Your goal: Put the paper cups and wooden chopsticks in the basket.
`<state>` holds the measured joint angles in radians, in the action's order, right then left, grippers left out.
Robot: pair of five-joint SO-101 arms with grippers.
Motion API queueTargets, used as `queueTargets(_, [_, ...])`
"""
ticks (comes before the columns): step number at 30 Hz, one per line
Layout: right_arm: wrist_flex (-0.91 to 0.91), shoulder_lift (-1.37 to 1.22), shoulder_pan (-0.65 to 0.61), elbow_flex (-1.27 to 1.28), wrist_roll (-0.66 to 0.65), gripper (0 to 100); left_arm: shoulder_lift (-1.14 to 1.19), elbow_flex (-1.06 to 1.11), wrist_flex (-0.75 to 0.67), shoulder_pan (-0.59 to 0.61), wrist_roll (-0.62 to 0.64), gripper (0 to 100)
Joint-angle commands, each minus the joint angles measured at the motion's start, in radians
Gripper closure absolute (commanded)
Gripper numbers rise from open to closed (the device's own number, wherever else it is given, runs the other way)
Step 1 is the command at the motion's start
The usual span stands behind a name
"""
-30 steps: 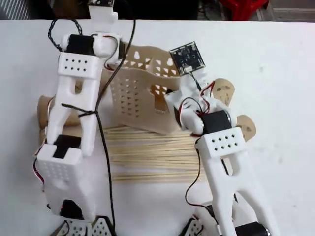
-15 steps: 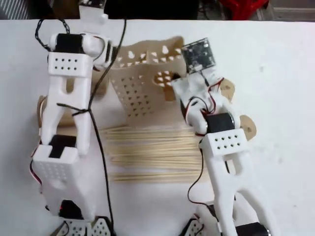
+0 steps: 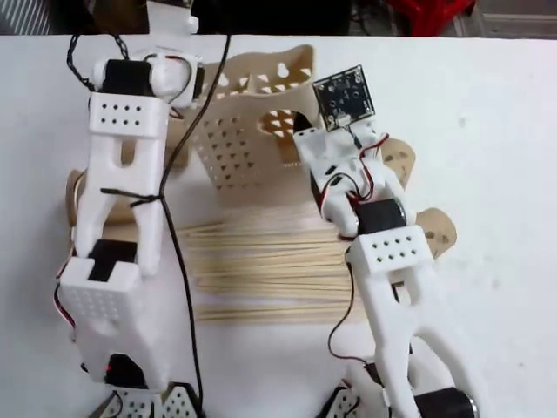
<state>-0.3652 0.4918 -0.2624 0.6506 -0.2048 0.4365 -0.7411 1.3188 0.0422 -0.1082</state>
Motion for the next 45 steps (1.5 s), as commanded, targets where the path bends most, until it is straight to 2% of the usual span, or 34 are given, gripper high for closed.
queueTargets(1, [0.033, -0.051, 0.008, -0.021, -0.011, 98.1, -0.021, -0.040, -0.048, 0.044, 0.023, 98])
queueTargets(6, [0.001, -0.170, 0.008, -0.023, -0.014, 95.5, -0.021, -0.038, -0.066, 0.074, 0.015, 98])
queueTargets(12, [-0.226, -0.193, 0.027, -0.068, -0.014, 79.6, 0.002, -0.009, -0.072, 0.061, -0.015, 98])
queueTargets(16, [-0.410, -0.193, 0.016, -0.132, -0.002, 77.5, 0.024, -0.003, -0.074, 0.036, -0.014, 98])
queueTargets(19, [-0.496, -0.174, 0.007, -0.180, 0.071, 77.2, 0.051, 0.006, -0.072, 0.019, -0.014, 98])
queueTargets(28, [-0.519, 0.154, -0.137, -0.123, 0.078, 77.4, 0.116, 0.006, -0.072, -0.016, 0.020, 98])
queueTargets(34, [-0.515, 0.297, -0.128, 0.028, 0.077, 77.3, 0.113, 0.005, -0.051, -0.021, 0.023, 98])
queueTargets(45, [-0.544, 0.550, -0.122, 0.098, 0.077, 77.2, 0.119, -0.077, 0.020, -0.016, 0.023, 98])
